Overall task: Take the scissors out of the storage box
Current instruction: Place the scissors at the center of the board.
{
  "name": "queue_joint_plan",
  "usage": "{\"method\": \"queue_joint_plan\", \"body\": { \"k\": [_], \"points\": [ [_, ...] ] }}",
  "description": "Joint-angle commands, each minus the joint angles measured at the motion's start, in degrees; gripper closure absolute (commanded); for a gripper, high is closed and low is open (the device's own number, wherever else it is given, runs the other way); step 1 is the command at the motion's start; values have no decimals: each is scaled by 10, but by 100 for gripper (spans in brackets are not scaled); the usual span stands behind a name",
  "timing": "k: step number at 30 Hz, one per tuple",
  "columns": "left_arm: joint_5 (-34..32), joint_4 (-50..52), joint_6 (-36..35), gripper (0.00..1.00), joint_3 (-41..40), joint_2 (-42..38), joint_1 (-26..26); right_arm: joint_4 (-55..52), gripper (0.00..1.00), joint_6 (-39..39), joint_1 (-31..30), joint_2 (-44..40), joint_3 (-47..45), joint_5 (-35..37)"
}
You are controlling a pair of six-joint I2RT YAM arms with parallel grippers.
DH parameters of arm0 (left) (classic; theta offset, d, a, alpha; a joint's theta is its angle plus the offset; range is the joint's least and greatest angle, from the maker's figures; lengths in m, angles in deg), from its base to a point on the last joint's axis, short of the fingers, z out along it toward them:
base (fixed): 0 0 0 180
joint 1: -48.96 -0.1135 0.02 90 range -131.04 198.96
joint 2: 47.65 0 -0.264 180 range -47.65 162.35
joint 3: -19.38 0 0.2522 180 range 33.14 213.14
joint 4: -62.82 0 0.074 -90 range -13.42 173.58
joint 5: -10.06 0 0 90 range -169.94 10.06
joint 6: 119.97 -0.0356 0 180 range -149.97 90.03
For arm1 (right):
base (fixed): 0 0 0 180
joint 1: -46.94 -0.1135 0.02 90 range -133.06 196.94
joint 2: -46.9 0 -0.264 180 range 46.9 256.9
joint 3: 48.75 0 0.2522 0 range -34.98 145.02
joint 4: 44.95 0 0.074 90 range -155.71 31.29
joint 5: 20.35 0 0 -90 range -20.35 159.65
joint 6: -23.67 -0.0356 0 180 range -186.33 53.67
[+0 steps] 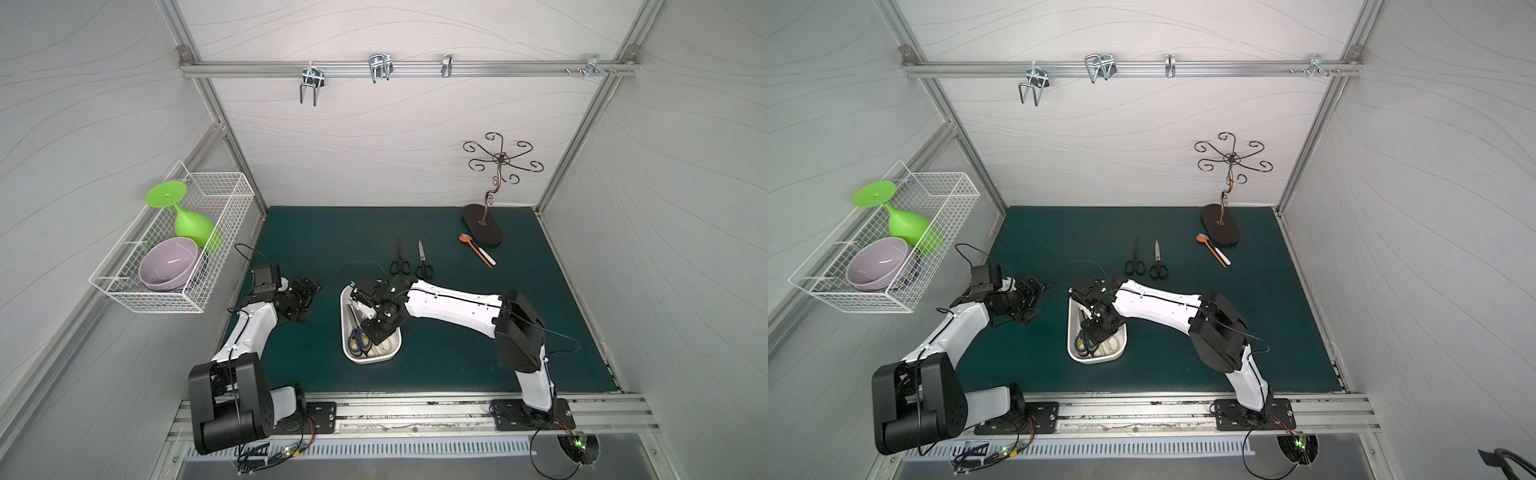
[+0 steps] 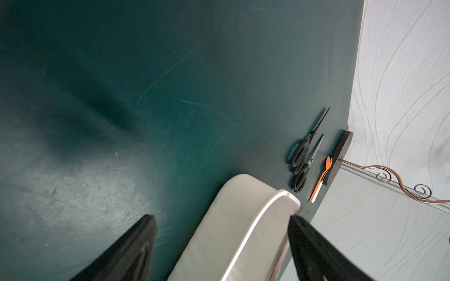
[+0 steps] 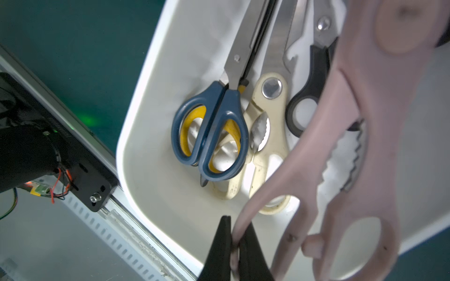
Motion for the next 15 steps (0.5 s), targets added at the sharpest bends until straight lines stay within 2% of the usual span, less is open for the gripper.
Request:
{"method": "queue_joint_plan", "body": {
  "k": [1,9,15],
  "points": [
    [8,-7,-4,11,27,2,-4,-17,100,3,3,-28,16,10],
    [13,-8,-11,11,28,2,-4,-32,100,5,5,-47,27,42],
    [36,7,-22,12,57,13,8,-28,100,14,35,-61,13,63]
  ]
}}
